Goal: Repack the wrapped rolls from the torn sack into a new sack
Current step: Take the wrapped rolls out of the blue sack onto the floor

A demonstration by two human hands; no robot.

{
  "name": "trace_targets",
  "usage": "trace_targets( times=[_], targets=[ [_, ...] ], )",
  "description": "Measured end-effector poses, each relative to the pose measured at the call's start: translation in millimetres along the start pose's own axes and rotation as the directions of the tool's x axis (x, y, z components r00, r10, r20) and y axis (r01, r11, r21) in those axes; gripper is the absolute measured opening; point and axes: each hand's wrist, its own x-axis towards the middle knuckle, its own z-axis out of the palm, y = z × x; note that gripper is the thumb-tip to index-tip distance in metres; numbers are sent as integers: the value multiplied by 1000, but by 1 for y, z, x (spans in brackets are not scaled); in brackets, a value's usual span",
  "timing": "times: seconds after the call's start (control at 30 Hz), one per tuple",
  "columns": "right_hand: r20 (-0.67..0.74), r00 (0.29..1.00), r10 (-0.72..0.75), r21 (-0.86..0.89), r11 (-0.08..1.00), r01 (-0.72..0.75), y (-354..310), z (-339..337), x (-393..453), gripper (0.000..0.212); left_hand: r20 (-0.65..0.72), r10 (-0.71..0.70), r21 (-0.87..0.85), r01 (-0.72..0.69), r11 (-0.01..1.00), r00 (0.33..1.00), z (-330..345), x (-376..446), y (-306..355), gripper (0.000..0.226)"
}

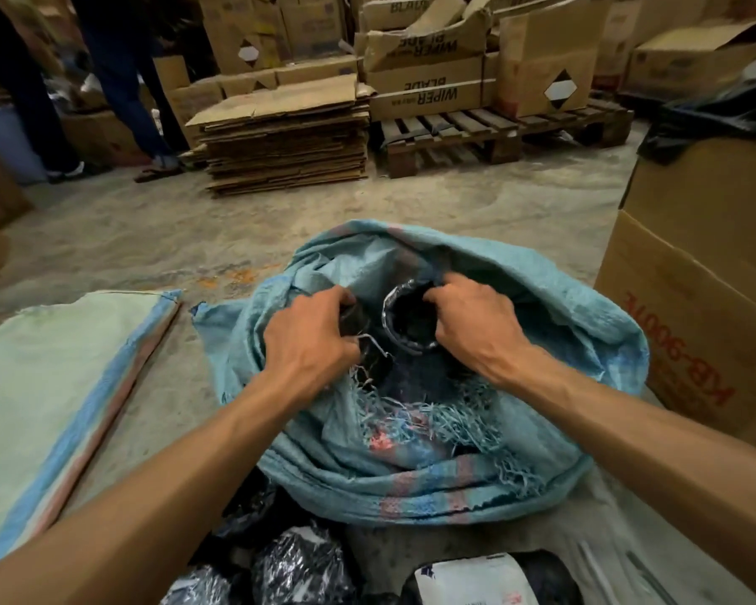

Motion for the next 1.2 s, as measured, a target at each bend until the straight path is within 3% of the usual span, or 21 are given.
trace_targets(
  times=[0.03,0.07,0.13,0.2,0.3,0.37,0.43,0.5,0.6,0.67,0.73,0.83,0.93,1.07,1.2],
  targets=[
    [-59,998,-6,21,1000,7,-3,-10,-4,32,0,-72,-173,71,982,997,-12,-3,3,46],
    [-112,994,3,53,999,3,-4,-17,-7,31,43,-175,-390,177,904,984,-22,-4,4,43],
    [-213,975,59,141,990,-29,-8,-35,-18,32,205,-333,-710,374,597,920,-46,-8,5,35],
    [-253,958,136,234,969,-76,-8,-53,-26,34,383,-391,-780,520,348,837,-69,-10,6,25],
    [-50,958,282,429,872,-234,-6,-85,-33,35,590,-349,-763,644,57,729,-101,-18,1,17],
    [99,932,349,568,749,-341,-5,-102,-40,35,628,-308,-770,627,-115,715,-120,-23,-3,24],
    [108,931,348,569,747,-345,-4,-109,-47,35,611,-240,-792,580,-191,754,-134,-27,-4,23],
    [76,943,323,519,795,-314,-8,-114,-54,33,572,-215,-820,562,-113,791,-144,-33,-4,15],
    [86,951,296,568,769,-291,-20,-115,-57,31,511,-205,-808,548,217,835,-159,-44,-8,25],
    [103,967,232,608,755,-246,-34,-116,-57,30,434,-190,-794,474,380,880,-175,-53,-18,37],
    [158,984,84,650,742,-168,-54,-119,-58,31,416,-108,-741,405,535,903,-194,-66,-36,45],
    [236,949,-208,703,711,-18,-99,-118,-63,33,516,33,-589,327,739,856,-219,-96,-72,45],
    [260,873,-413,747,659,89,-144,-106,-67,33,610,97,-468,258,845,787,-234,-130,-101,41],
    [257,729,-634,793,570,216,-218,-90,-81,27,671,-26,-324,324,889,741,-251,-187,-144,38],
    [236,633,-737,838,484,251,-265,-78,-105,28,706,-113,-235,382,894,699,-260,-238,-173,32]
  ],
)
